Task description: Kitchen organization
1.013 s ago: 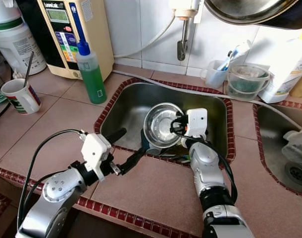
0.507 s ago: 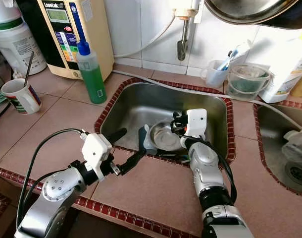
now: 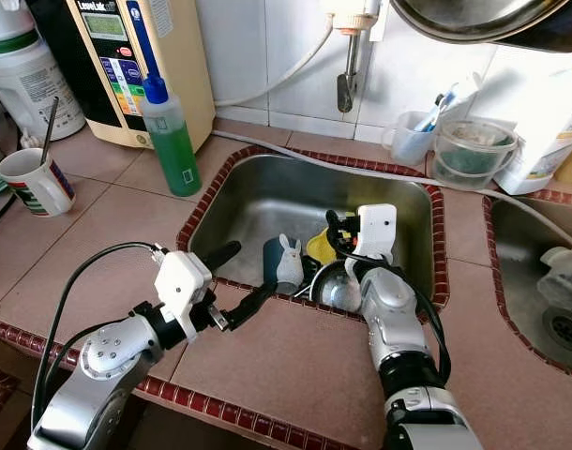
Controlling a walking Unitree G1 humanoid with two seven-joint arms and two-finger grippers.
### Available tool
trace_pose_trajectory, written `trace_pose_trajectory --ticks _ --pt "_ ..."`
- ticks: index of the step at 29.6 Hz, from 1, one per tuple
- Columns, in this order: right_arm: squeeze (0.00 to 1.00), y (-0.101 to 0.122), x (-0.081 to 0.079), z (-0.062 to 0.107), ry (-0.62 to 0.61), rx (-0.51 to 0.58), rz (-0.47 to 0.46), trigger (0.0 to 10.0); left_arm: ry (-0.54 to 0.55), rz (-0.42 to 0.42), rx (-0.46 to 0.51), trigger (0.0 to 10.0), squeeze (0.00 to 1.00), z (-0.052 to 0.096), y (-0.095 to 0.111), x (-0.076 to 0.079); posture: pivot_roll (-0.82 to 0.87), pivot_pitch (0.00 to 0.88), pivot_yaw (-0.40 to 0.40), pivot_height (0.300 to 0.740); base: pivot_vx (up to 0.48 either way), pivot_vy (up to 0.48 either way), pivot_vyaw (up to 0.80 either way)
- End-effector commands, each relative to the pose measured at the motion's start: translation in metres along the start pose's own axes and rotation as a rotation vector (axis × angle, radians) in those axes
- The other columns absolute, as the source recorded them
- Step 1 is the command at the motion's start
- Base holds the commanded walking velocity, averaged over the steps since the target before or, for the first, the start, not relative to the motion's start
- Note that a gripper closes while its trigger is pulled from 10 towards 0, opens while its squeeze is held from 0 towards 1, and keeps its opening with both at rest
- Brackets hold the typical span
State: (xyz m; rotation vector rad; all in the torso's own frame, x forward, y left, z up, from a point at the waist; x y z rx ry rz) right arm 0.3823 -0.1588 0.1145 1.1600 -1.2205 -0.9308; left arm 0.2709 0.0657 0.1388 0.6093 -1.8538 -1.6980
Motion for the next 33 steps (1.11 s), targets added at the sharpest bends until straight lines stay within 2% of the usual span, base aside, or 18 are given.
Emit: trace_pose_trajectory --ticks 1,9,11,17,18,21,32,33 --pt "1.00 0.007 0.005 -0.002 -0.027 0.025 0.012 10.0 0.009 -0.010 0.005 10.0 0.00 -0.001 0.004 -0.003 0.02 0.102 0.048 0.740 0.000 0.000 0.00" --pt "1.00 0.020 0.004 -0.001 -0.068 0.102 0.039 10.0 0.110 0.024 0.035 10.0 0.00 -0.002 0.005 -0.025 0.02 0.082 0.032 0.740 0.000 0.000 0.00" --pt "1.00 0.026 -0.003 -0.001 -0.064 0.137 0.050 10.0 0.165 -0.003 0.025 10.0 0.00 0.001 0.002 -0.035 0.03 0.063 0.014 0.740 0.000 0.000 0.00" --pt "1.00 0.034 -0.014 0.002 -0.047 0.182 0.062 10.0 0.252 -0.001 0.027 10.0 0.00 0.004 -0.002 -0.046 0.03 0.040 -0.010 0.740 0.000 0.000 0.00" --pt "1.00 0.037 -0.020 0.004 -0.036 0.198 0.068 10.0 0.322 -0.016 0.014 10.0 0.00 0.008 -0.007 -0.056 0.03 0.032 -0.017 0.740 0.000 0.000 0.00" --pt "1.00 0.039 -0.025 0.007 -0.031 0.211 0.070 10.0 0.391 -0.014 0.023 10.0 0.00 0.011 -0.010 -0.066 0.04 0.022 -0.026 0.740 0.000 0.000 0.00" --pt "1.00 0.041 -0.030 0.014 -0.041 0.243 0.090 10.0 0.463 0.063 0.127 10.0 0.00 0.008 0.004 -0.082 0.03 0.000 -0.027 0.740 0.000 0.000 0.00" --pt "0.19 0.041 -0.029 0.014 -0.048 0.245 0.098 10.0 0.475 0.077 0.138 10.0 0.00 0.007 0.007 -0.086 0.02 0.000 -0.022 0.740 0.000 0.000 0.00"
Point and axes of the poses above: a point about 5 cm out from each wrist's last joint towards the gripper, its own z axis pointing back from the gripper into the wrist, its own y axis along the axis of the wrist's last joint, x = y × z, the point moved 3 cm from there along -z, pointing out of the wrist towards the gripper, and after that the axes turned 13 degrees about z, right-handed, at the moved point
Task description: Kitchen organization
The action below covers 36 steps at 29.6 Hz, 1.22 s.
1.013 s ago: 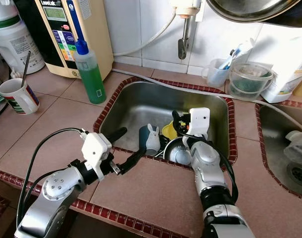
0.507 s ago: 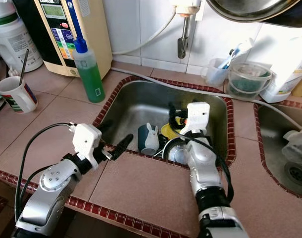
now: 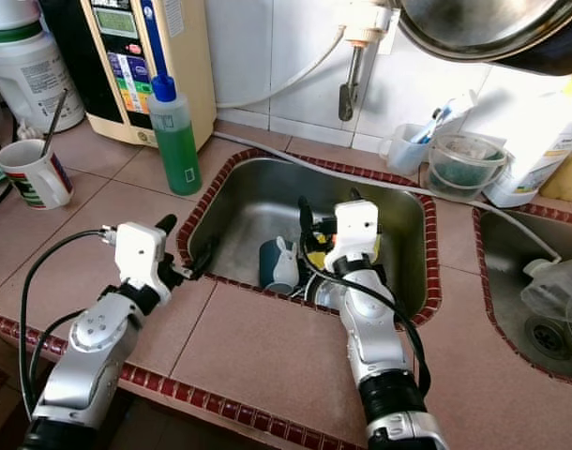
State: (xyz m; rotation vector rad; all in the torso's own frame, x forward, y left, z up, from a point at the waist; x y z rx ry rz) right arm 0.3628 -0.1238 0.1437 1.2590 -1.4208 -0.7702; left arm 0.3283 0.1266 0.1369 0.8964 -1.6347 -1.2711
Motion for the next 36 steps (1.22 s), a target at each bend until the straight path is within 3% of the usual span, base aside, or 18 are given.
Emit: trace_pose_trajectory --ticks 1,2,3,6,11,15,21,28,36 --pt "0.19 0.004 0.003 0.001 -0.010 0.022 0.016 10.0 0.017 0.018 0.010 10.0 0.00 -0.002 0.002 -0.003 0.02 0.000 -0.022 0.740 0.000 0.000 0.00" --pt "0.19 0.004 0.003 0.001 -0.010 0.022 0.016 10.0 0.017 0.018 0.010 10.0 0.00 -0.002 0.002 -0.003 0.02 0.000 -0.022 0.740 0.000 0.000 0.00" --pt "0.00 0.004 0.003 0.001 -0.012 0.022 0.018 10.0 0.017 0.018 0.014 10.0 0.00 -0.003 0.003 -0.004 0.02 0.000 -0.022 0.740 0.000 0.000 0.00" --pt "0.00 0.004 0.004 0.004 -0.014 0.027 0.021 10.0 0.000 -0.029 0.026 10.0 0.00 -0.003 0.004 -0.002 0.02 0.000 -0.020 0.740 0.000 0.000 0.00" --pt "0.00 0.007 0.005 0.010 -0.016 0.061 0.021 10.0 0.000 0.002 0.038 10.0 0.00 -0.002 0.004 -0.001 0.02 0.000 -0.020 0.740 0.000 0.000 0.00" --pt "0.00 0.012 0.005 0.015 -0.021 0.108 0.035 10.0 0.052 0.096 0.105 10.0 0.00 -0.001 0.011 -0.008 0.02 0.000 -0.021 0.740 0.000 0.000 0.00" --pt "0.00 0.025 0.004 0.030 -0.041 0.189 0.025 10.0 0.080 0.156 0.162 10.0 0.00 0.010 0.014 -0.009 0.01 0.000 -0.015 0.740 0.000 0.000 0.00" --pt "0.00 0.007 0.005 0.052 -0.088 0.105 -0.005 10.0 0.156 0.179 0.161 10.0 0.00 0.029 0.007 -0.020 0.01 0.000 -0.006 0.740 0.000 0.000 0.00" --pt "0.00 0.002 0.019 0.058 -0.185 0.051 -0.024 10.0 0.189 0.156 0.178 10.0 0.00 0.037 0.013 -0.029 0.01 0.000 0.000 0.740 0.000 0.000 0.00"
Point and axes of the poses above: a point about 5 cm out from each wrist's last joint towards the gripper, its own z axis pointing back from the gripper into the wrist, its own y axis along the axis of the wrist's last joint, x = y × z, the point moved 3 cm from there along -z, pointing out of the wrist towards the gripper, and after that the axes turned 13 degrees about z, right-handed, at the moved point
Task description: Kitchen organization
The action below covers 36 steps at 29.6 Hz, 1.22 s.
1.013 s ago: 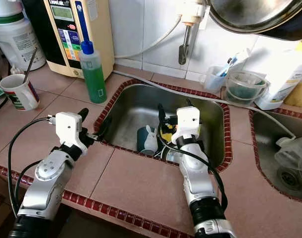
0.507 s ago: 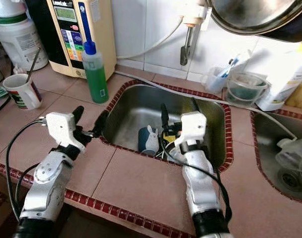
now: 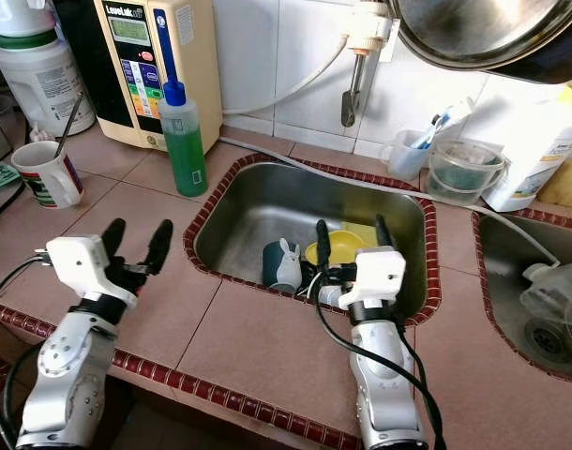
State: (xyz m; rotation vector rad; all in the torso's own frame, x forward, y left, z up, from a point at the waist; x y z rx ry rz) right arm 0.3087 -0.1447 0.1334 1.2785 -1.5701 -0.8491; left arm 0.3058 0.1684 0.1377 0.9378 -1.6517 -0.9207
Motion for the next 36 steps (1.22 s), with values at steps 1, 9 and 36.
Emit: trace_pose_trajectory --ticks 1,9,36 --pt "0.00 -0.005 0.011 -0.001 -0.079 -0.061 -0.052 10.0 0.002 -0.017 0.005 10.0 0.00 0.000 0.003 0.001 0.01 0.000 0.001 0.740 0.000 0.000 0.00" --pt "0.00 -0.004 0.007 -0.004 -0.044 -0.090 0.044 10.0 0.000 -0.002 -0.032 10.0 0.00 -0.003 -0.001 0.003 0.01 0.000 0.006 0.740 0.000 0.000 0.00" --pt "0.00 -0.004 -0.004 0.006 0.138 -0.225 0.010 10.0 0.079 -0.047 -0.189 10.0 0.00 0.013 -0.013 -0.007 0.01 0.012 0.008 0.740 0.000 0.000 0.00"
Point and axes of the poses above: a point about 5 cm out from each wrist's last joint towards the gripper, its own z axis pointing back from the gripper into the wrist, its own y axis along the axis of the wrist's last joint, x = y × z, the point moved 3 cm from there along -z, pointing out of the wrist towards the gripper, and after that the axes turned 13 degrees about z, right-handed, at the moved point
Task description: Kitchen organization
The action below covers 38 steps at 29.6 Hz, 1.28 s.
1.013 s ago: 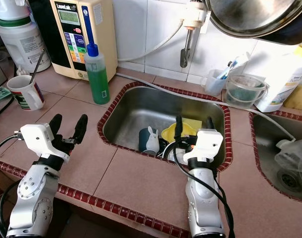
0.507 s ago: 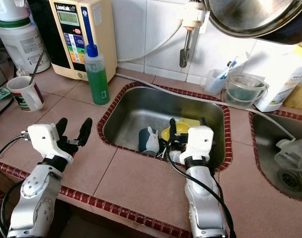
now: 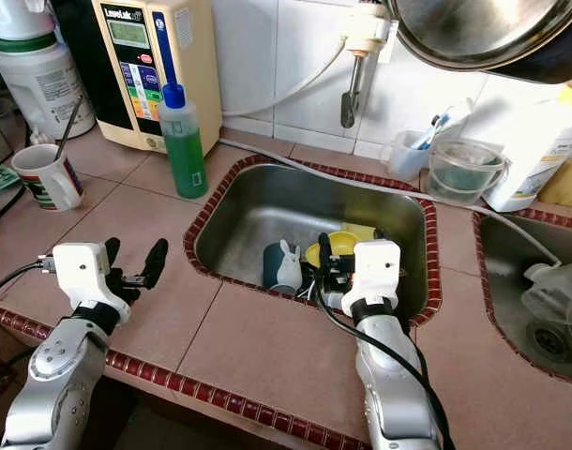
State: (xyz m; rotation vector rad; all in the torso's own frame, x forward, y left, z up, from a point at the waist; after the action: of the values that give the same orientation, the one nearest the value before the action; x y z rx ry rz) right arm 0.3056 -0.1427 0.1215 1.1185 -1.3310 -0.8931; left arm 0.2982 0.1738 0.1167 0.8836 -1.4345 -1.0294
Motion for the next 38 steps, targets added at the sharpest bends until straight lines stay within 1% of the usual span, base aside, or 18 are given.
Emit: trace_pose_trajectory --ticks 1,5,7,9,30,38 --pt "0.00 0.005 0.002 0.001 0.000 0.011 -0.001 10.0 -0.020 0.001 -0.005 10.0 0.00 0.001 0.002 0.004 0.01 0.012 0.008 0.740 0.000 0.000 0.00" --pt "0.00 0.002 0.002 0.002 -0.006 0.002 0.002 10.0 -0.027 -0.010 0.007 10.0 0.00 0.001 0.004 0.005 0.00 0.005 0.012 0.740 0.000 0.000 0.00" --pt "0.00 0.002 0.001 0.002 -0.002 0.006 0.000 10.0 -0.023 -0.032 0.009 10.0 0.00 0.000 0.004 0.004 0.00 0.005 0.012 0.740 0.000 0.000 0.00" --pt "0.00 0.003 0.001 0.000 0.000 0.008 0.001 10.0 -0.031 -0.019 0.009 10.0 0.00 -0.001 0.004 0.005 0.00 0.005 0.012 0.740 -0.293 0.000 0.00" --pt "0.00 0.006 -0.006 -0.003 0.020 0.027 0.007 10.0 -0.063 -0.022 0.010 10.0 0.00 -0.004 0.006 0.010 0.01 0.000 0.014 0.740 -0.291 0.000 0.00" --pt "0.00 0.005 -0.008 -0.002 0.027 0.031 0.015 10.0 -0.079 -0.010 0.016 10.0 0.00 -0.004 0.007 0.013 0.01 0.000 0.015 0.740 0.000 0.000 0.00"
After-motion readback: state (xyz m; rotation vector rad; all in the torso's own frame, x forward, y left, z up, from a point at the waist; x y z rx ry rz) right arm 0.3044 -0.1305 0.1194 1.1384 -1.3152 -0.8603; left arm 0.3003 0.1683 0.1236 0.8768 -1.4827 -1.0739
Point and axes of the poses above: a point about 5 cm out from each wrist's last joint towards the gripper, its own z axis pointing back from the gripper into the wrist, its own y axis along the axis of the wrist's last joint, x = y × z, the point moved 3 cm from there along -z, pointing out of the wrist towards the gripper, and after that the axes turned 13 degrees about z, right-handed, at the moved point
